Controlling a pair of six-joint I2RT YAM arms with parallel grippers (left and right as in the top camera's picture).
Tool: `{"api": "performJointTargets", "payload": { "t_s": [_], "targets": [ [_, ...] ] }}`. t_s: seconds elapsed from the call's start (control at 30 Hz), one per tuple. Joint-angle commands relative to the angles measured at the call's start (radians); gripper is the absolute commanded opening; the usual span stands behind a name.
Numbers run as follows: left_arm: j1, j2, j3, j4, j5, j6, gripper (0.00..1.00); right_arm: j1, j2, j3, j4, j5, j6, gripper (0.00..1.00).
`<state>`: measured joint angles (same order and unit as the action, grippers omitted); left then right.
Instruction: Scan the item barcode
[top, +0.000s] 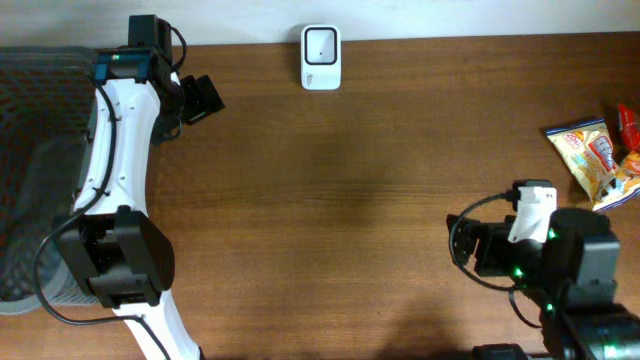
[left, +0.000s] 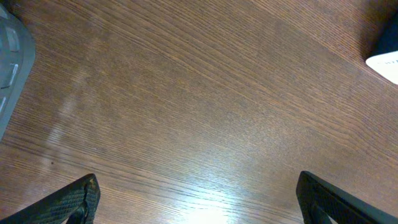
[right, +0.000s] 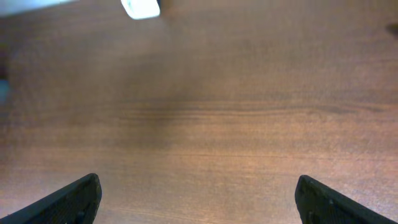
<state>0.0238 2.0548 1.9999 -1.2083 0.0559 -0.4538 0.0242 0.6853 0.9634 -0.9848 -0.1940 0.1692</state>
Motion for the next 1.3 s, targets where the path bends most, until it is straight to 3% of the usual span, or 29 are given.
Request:
{"api": "performJointTargets", "payload": {
  "t_s": [0.0,0.27,0.63,0.8,0.97,1.27],
  "targets": [
    [0.001,0.01,0.016,0.0,0.007,-0.005,0.99,0.008,-0.059,0.002,0.0,-0.005,-0.04,0.99],
    [0.001,0.01,0.016,-0.001,0.007,-0.005,0.99,0.009,-0.151,-0.076,0.051,-0.009,-0.061,0.99],
    [-0.001,0.01,0.016,0.0,0.007,-0.005,0.99,0.063,-0.513,-0.584,0.619,-0.066,-0.061,0.98],
    [-0.001,0.01,0.016,-0.001,0.007,-0.005,0.99,0.068,-0.602,-0.735,0.835,-0.029,-0.061,0.98],
    [-0.001,0.01,0.016,-0.001,0.007,-0.005,0.99,0.068,-0.668,-0.786,0.877,0.071,-0.062,0.99],
    [-0.003,0.01,0.016,0.0,0.007,-0.005,0.99,0.068,-0.682,-0.831,0.974,0.074,-0.241,0.98]
  ]
}}
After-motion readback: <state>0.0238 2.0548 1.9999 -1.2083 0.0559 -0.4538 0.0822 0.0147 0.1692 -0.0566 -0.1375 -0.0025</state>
